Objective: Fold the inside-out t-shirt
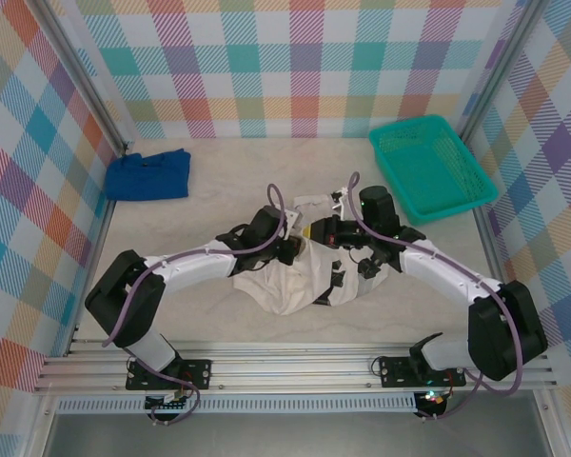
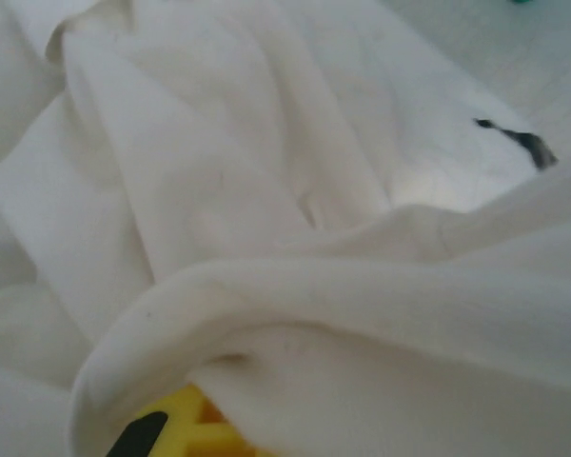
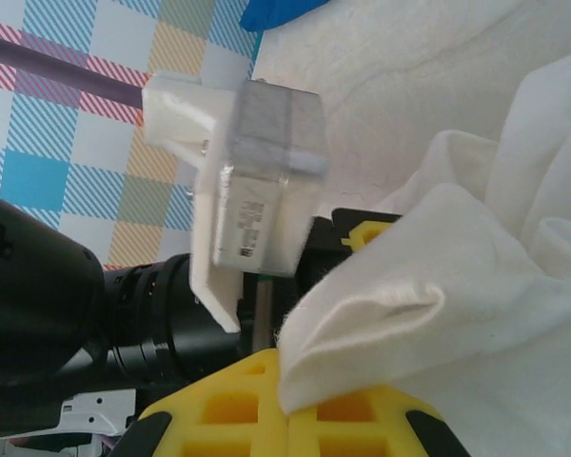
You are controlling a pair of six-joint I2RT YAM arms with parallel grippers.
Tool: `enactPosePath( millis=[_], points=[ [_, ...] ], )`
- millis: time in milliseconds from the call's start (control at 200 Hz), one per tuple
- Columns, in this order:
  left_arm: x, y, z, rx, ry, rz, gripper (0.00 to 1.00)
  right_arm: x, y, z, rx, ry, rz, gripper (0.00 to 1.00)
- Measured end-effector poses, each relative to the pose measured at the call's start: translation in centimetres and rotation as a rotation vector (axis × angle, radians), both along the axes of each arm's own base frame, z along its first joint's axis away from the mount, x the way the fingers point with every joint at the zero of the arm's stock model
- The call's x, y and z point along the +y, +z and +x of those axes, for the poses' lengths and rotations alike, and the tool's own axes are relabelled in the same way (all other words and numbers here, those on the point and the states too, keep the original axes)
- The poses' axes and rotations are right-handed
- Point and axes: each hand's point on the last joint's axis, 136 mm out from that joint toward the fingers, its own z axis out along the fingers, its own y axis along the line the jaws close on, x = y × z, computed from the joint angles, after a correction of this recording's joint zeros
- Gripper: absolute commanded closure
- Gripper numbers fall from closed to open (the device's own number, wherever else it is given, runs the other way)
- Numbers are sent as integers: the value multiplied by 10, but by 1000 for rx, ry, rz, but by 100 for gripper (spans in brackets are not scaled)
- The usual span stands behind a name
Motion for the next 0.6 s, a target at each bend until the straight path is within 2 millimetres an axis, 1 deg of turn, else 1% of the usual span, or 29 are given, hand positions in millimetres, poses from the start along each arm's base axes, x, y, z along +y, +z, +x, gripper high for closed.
enactPosePath(
  millis=[75, 155, 265, 275, 295, 305, 350, 380, 440, 510, 600],
  points=[
    [2, 6, -7, 13, -24, -76, 100, -8, 1, 4, -11, -36, -13, 100],
    [8, 19, -19, 24, -55, -181, 100, -16, 3, 6, -34, -78, -45, 100],
    [14, 54, -44, 21, -132, -357, 100, -29, 2, 8, -73, -129, -106, 100],
    [15, 61, -48, 15, -145, -379, 100, -30, 2, 8, -77, -132, -114, 100],
    [15, 65, -50, 13, -154, -393, 100, -31, 1, 8, -80, -136, -123, 100],
    [15, 73, -54, 6, -172, -417, 100, -33, 1, 8, -81, -140, -132, 100],
    [13, 89, -64, -11, -220, -464, 100, -36, -2, 8, -87, -145, -161, 100],
    [12, 104, -73, -25, -265, -504, 100, -38, -2, 8, -91, -146, -182, 100],
    [11, 124, -88, -44, -334, -555, 100, -40, 0, 9, -104, -140, -212, 99],
    [10, 142, -102, -63, -407, -601, 100, -40, 6, 11, -126, -127, -240, 99],
    [10, 153, -117, -63, -480, -639, 100, -38, 16, 16, -155, -102, -267, 99]
  ],
)
